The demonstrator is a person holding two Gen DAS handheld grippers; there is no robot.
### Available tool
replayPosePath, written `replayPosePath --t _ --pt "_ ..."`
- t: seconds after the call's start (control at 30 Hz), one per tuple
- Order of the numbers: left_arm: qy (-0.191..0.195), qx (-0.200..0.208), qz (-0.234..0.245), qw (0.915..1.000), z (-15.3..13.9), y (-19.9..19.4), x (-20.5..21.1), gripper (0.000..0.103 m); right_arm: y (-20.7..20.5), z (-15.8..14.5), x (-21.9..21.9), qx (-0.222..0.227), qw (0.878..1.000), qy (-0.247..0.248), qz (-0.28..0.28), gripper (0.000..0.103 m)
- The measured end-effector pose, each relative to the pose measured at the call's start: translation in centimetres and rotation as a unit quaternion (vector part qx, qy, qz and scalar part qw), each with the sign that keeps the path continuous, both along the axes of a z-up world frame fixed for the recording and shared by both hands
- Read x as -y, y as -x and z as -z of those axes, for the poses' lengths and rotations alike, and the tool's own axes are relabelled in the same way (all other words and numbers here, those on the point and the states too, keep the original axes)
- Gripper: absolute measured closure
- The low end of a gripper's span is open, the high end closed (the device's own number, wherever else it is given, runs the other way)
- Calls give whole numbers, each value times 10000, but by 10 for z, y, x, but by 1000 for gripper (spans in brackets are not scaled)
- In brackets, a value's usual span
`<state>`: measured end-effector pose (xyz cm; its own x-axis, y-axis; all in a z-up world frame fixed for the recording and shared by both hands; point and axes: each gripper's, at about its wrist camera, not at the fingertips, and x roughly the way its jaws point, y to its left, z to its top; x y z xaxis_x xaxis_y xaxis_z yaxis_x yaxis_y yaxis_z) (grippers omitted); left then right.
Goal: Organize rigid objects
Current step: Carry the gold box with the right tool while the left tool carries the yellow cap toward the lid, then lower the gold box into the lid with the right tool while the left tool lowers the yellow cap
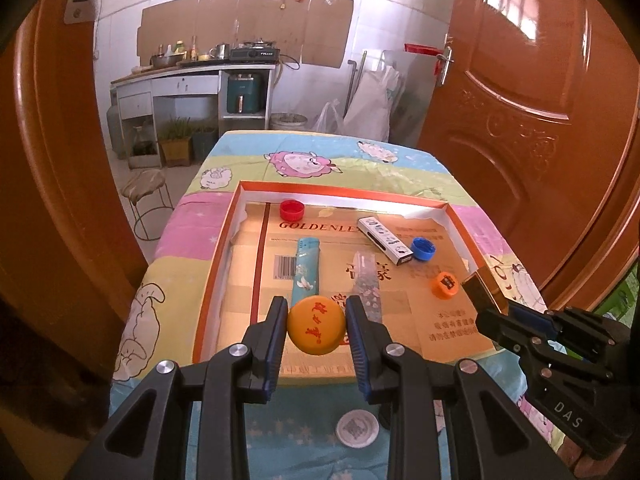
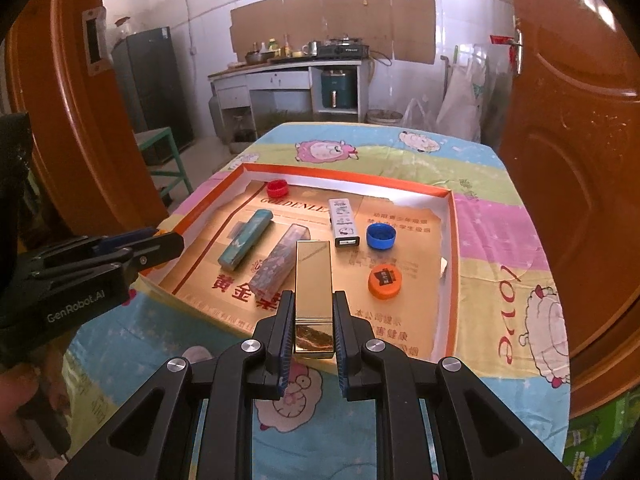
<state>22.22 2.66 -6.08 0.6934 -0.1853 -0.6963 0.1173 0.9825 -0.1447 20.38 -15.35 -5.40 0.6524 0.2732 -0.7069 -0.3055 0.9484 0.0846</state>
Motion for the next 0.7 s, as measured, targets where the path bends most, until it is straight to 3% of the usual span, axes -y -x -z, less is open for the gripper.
replayPosePath --t 0.7 --pt "-143 -125 -167 9997 10 -49 -9 73 -42 18 -6 -186 9997 -37 -156 85"
